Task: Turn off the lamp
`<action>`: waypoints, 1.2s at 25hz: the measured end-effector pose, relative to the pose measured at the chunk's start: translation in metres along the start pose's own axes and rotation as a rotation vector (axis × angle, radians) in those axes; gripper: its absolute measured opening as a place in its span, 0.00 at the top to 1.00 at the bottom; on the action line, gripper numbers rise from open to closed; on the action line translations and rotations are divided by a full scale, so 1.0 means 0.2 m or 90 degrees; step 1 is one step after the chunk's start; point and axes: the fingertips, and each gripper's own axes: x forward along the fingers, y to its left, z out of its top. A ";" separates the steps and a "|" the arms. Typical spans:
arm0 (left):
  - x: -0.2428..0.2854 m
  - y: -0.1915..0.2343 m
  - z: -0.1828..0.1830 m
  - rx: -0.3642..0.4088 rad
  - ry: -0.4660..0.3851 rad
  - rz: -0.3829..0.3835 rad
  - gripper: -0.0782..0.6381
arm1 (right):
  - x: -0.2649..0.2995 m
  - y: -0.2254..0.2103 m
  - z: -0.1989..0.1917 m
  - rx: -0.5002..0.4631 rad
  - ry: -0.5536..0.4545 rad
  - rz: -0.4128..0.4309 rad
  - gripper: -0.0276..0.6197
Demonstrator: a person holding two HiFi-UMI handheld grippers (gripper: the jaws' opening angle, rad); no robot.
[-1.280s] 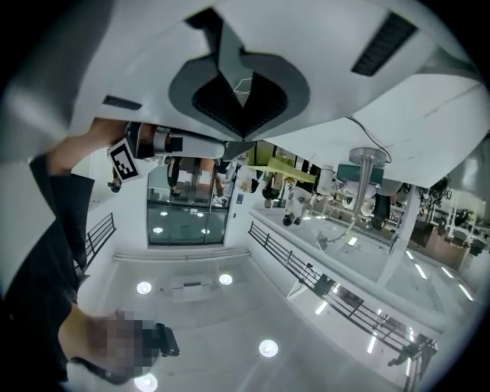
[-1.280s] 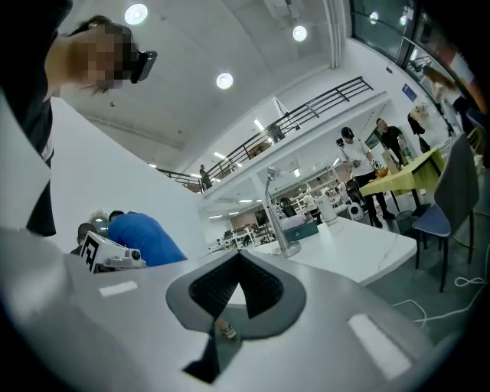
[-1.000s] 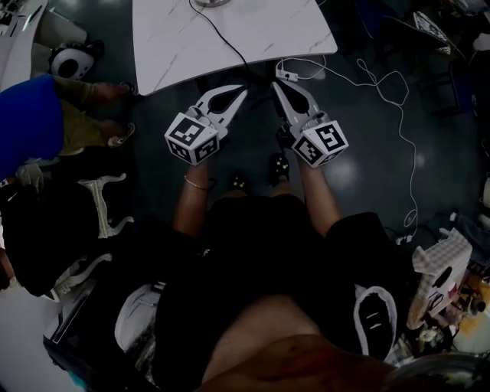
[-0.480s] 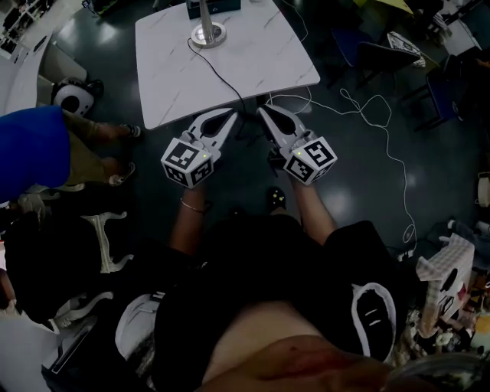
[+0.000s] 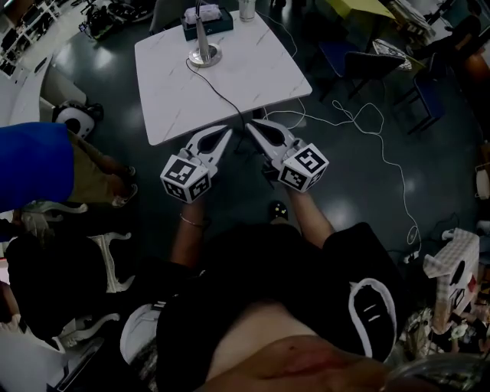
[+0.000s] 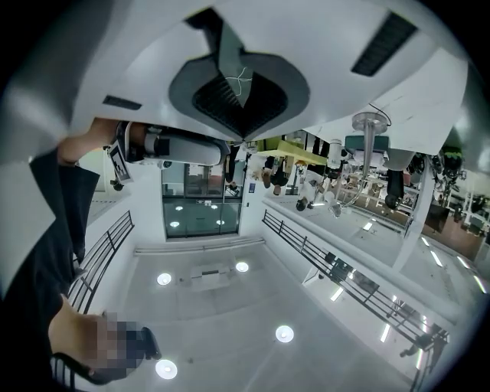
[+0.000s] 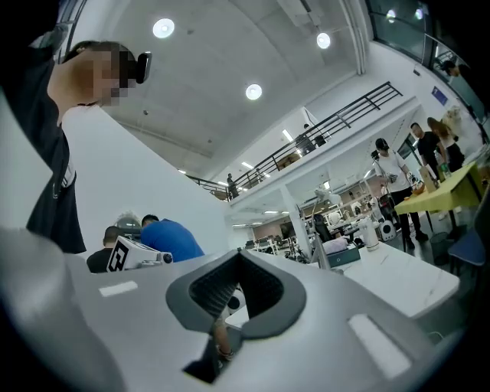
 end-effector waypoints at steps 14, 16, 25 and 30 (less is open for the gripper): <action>-0.07 -0.01 0.02 0.000 -0.009 -0.006 0.88 | 0.04 0.09 -0.02 -0.005 0.003 0.014 0.96; -0.08 -0.01 0.02 0.000 -0.009 -0.004 0.88 | 0.05 0.09 -0.01 -0.002 0.001 0.013 0.96; -0.09 0.01 0.03 -0.003 -0.017 0.004 0.88 | 0.06 0.10 0.00 -0.005 0.001 0.020 0.96; -0.09 -0.02 0.02 0.001 -0.018 0.010 0.88 | 0.03 0.10 0.00 -0.004 0.003 0.019 0.96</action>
